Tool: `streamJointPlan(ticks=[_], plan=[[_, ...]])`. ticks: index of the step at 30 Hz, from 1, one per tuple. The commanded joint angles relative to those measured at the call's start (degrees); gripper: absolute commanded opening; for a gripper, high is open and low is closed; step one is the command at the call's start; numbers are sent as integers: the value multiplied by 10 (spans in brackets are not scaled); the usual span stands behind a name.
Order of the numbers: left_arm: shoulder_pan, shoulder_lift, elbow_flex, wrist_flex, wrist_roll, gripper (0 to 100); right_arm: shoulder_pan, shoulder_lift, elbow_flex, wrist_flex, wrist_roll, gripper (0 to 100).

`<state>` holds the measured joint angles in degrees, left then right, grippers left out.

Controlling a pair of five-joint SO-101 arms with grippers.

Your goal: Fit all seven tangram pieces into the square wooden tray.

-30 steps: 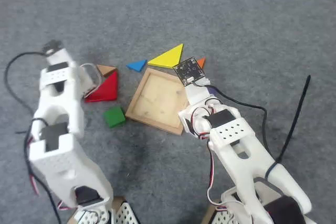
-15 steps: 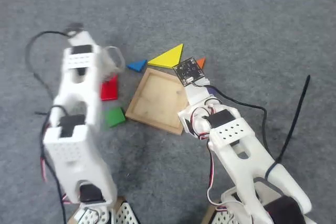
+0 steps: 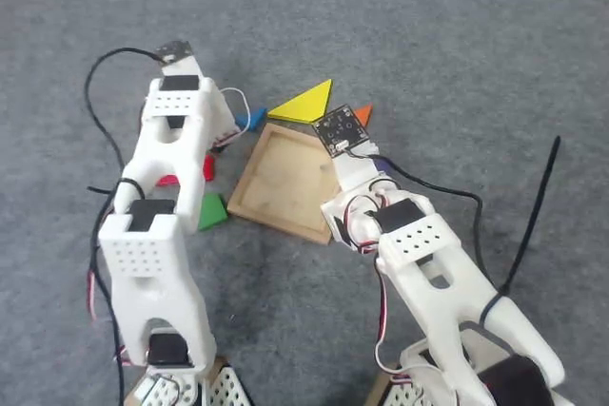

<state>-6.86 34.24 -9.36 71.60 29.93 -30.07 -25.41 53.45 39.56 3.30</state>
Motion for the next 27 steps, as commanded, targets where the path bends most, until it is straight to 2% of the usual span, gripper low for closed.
streamJointPlan(ticks=[1, 4, 8, 15, 22, 27], plan=[[-12, -69, -16, 19, -12, 13, 0, 7, -14, -13, 8, 9], [-41, -91, 4, -15, -10, 13, -1, 7, -14, -13, 8, 9], [-72, -65, 30, -88, 34, 13, -2, 7, -13, -24, 8, 9], [-25, -16, 6, -93, 38, 13, 0, 7, -13, -28, 8, 9], [-8, -7, -12, -26, 29, 13, 0, 7, -13, -27, 8, 9], [12, -7, -11, 32, -39, 13, 0, 7, -13, -27, 8, 9]])
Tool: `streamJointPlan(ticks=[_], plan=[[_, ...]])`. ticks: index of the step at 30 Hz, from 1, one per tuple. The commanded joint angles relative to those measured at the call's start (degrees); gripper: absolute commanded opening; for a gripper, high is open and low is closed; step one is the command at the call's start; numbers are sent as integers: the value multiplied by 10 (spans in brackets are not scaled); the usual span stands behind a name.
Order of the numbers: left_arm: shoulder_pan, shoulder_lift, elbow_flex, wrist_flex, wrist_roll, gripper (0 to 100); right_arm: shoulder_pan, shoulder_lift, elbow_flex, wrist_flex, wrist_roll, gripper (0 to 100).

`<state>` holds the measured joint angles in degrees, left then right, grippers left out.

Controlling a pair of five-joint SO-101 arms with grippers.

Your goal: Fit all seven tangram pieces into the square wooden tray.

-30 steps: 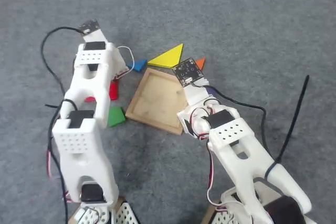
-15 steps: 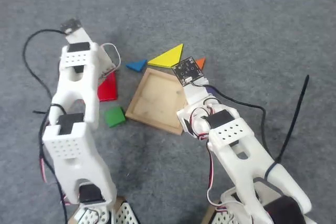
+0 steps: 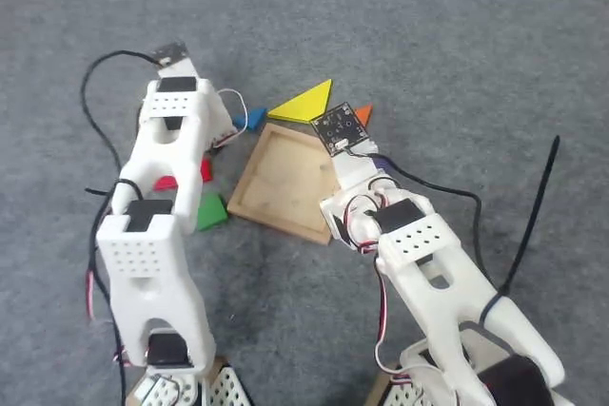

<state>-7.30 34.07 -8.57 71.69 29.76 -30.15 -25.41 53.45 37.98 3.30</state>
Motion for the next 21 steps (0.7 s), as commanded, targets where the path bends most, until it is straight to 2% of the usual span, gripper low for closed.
streamJointPlan(ticks=[1, 12, 21], plan=[[23, -5, -19, 37, -47, 13, 1, 7, -13, -11, 8, 9], [42, -7, 7, 43, -88, 12, 2, 7, -13, -11, 8, 9], [-13, -38, 47, 64, -92, 12, 2, 7, -13, -11, 8, 9]])
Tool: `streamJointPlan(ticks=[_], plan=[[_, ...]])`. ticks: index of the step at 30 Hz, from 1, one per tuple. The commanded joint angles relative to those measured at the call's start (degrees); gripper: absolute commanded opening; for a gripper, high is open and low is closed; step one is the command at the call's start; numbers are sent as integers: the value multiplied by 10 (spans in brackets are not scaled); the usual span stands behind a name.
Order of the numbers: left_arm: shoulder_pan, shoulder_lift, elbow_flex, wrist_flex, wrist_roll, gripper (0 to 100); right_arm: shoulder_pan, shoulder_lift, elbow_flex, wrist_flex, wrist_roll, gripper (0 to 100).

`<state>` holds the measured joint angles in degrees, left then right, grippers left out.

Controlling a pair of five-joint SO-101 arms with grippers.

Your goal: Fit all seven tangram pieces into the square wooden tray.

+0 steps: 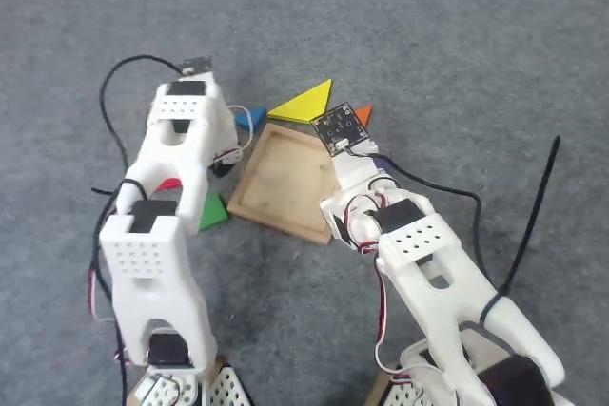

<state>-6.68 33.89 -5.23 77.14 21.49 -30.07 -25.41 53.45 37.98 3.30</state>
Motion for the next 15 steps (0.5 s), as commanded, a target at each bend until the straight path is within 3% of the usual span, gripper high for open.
streamJointPlan(ticks=[1, 8, 15], plan=[[-24, -44, 29, -1, -10, 12, 0, 7, -13, -12, 8, 9], [-30, -144, 153, -48, -51, 12, 0, 5, -13, -12, 8, 9], [-114, -220, 273, -179, -55, 12, 1, 5, -13, -12, 8, 9]])
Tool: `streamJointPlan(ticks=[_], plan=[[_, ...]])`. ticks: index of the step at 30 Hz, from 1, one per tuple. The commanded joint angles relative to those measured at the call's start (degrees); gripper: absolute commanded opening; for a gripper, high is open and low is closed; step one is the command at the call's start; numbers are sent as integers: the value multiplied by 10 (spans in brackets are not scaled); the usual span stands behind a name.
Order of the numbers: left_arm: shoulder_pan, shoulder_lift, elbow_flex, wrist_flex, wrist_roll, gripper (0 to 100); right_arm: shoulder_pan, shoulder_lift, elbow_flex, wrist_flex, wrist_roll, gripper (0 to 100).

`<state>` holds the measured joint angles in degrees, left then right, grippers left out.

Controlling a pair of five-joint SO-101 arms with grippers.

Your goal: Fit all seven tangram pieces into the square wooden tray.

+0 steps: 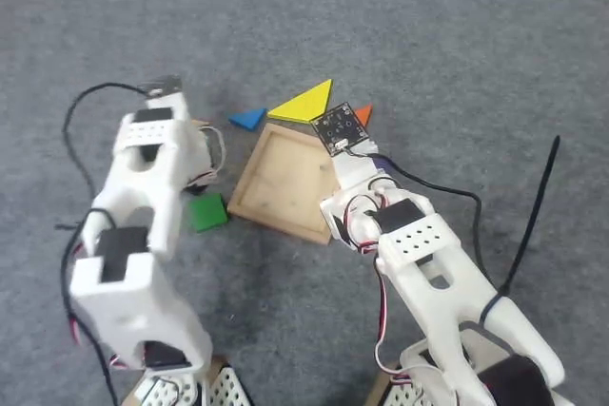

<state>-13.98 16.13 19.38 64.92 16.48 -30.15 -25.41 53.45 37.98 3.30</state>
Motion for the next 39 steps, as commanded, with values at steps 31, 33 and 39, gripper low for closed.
streamJointPlan(ticks=[31, 33, 39], plan=[[-107, -56, -69, 89, 348, 305, -1, 4, -13, -12, 8, 9], [-108, -56, -91, 81, 374, 305, -1, 3, -13, -12, 8, 9], [-85, -20, -138, 72, 421, 321, 0, 2, -13, -12, 8, 9]])
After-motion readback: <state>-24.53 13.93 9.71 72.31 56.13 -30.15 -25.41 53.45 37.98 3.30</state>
